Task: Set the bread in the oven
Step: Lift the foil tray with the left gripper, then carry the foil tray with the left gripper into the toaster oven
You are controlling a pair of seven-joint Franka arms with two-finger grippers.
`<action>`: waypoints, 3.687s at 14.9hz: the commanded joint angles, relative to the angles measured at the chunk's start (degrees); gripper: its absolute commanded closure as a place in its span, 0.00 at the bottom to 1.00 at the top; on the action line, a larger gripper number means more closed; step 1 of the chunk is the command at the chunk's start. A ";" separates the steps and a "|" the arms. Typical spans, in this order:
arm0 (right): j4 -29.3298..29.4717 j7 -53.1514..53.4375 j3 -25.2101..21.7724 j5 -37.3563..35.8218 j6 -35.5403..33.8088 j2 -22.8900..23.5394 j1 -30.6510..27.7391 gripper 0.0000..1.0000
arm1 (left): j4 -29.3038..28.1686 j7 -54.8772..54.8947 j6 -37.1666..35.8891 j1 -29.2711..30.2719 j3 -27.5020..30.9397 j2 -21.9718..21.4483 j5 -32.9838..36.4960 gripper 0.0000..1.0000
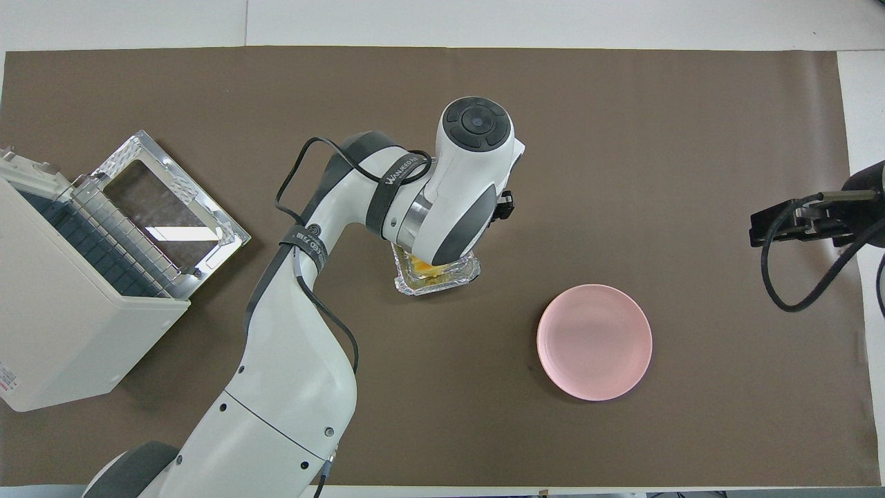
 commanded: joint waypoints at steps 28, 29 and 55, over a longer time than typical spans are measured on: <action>-1.03 -0.85 0.38 0.88 -0.48 -1.05 -0.79 0.00 | -4.09 -8.80 -13.32 -0.81 17.15 -10.75 -1.31 1.00; -1.03 -0.85 0.38 0.88 -0.48 -1.05 -0.79 0.00 | -4.27 -8.37 -12.98 0.76 17.60 -10.75 -1.22 1.00; -1.03 -0.85 0.38 0.88 -0.48 -1.05 -0.79 0.00 | -15.17 6.31 -17.54 20.99 19.63 -15.59 5.19 1.00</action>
